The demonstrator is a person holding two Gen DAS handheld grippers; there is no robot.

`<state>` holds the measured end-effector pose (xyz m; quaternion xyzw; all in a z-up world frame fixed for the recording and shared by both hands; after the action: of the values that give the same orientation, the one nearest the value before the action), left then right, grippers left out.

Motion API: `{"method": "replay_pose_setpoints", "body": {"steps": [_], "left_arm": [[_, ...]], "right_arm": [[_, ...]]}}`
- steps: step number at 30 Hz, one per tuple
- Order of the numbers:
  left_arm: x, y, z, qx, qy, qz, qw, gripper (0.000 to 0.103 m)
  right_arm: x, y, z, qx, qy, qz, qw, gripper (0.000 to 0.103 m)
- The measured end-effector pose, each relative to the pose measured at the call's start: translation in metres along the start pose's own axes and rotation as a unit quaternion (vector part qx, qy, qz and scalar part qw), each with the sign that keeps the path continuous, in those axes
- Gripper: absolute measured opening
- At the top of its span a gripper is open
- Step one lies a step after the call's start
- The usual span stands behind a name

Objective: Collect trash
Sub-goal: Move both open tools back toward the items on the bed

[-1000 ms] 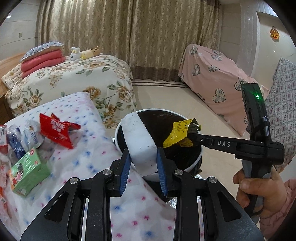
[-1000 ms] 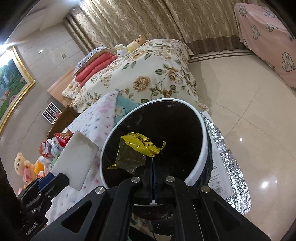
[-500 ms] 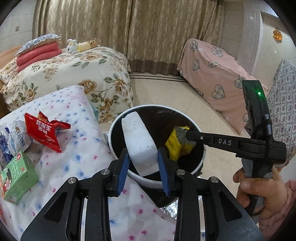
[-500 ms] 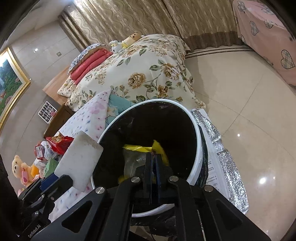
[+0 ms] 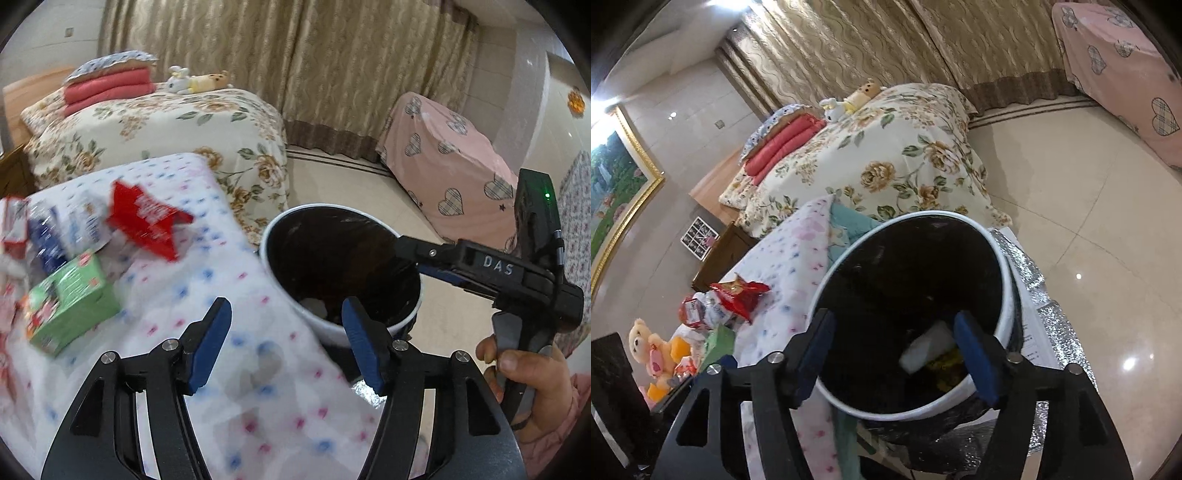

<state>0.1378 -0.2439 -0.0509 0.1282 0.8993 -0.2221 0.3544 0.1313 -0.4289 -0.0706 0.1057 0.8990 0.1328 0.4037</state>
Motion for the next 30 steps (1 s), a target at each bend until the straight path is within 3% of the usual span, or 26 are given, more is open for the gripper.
{"method": "replay_pose_setpoints", "body": {"steps": [3,19,30], "left_arm": [[0.008,0.015,-0.013,-0.013,-0.006,-0.014,0.9998,0.065],[0.035,0.09,-0.071,-0.073,-0.037,-0.079,0.9935,0.066],[0.05,0.153,-0.106,-0.128,-0.06,-0.145,0.9792,0.066]], "right_arm": [[0.003,0.015,0.0,-0.009,0.0,-0.01,1.0,0.077],[0.028,0.095,0.019,-0.064,0.03,-0.072,0.995,0.077],[0.048,0.153,0.038,-0.102,0.06,-0.118,0.986,0.084]]}}
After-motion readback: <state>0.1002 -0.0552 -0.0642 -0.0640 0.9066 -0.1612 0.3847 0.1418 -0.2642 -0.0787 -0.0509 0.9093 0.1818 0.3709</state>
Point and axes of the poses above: each gripper's, at about its wrist camera, not at the fingertips, and z roughly the way its jaws point, y to its left, x to its underside, the point moved 4 cm from there along z, roughly the way its jaws point, and after that the axes turned 11 degrees about -z, right-handed, at the moved point
